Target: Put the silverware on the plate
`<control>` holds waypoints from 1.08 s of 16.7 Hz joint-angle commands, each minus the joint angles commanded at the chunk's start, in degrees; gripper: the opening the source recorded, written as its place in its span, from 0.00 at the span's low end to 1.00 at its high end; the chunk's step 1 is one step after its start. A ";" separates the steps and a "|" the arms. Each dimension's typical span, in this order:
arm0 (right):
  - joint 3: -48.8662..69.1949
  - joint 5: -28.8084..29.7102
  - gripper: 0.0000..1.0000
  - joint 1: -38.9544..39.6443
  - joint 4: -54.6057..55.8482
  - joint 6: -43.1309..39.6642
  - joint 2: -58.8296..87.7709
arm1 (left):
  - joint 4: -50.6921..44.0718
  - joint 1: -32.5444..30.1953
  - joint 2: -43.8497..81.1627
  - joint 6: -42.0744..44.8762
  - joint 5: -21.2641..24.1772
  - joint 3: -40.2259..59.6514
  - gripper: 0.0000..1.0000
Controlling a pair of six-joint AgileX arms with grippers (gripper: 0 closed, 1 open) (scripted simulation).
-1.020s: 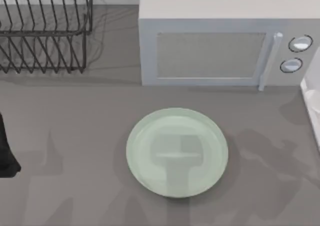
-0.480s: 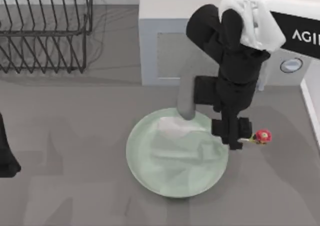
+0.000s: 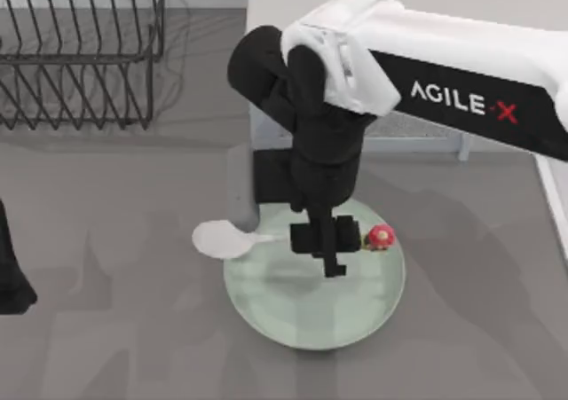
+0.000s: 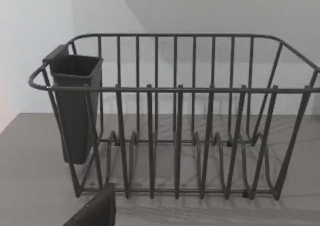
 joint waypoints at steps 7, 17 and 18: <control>0.20 0.38 0.00 0.08 0.12 0.42 -0.46 | 0.00 0.00 0.00 0.00 0.00 0.00 1.00; 3.11 5.73 0.00 4.84 3.96 4.01 -3.11 | 0.00 0.00 0.00 0.00 0.00 0.00 1.00; 3.02 5.92 0.00 5.09 4.45 4.20 -3.32 | 0.00 0.00 0.00 0.00 0.00 0.00 1.00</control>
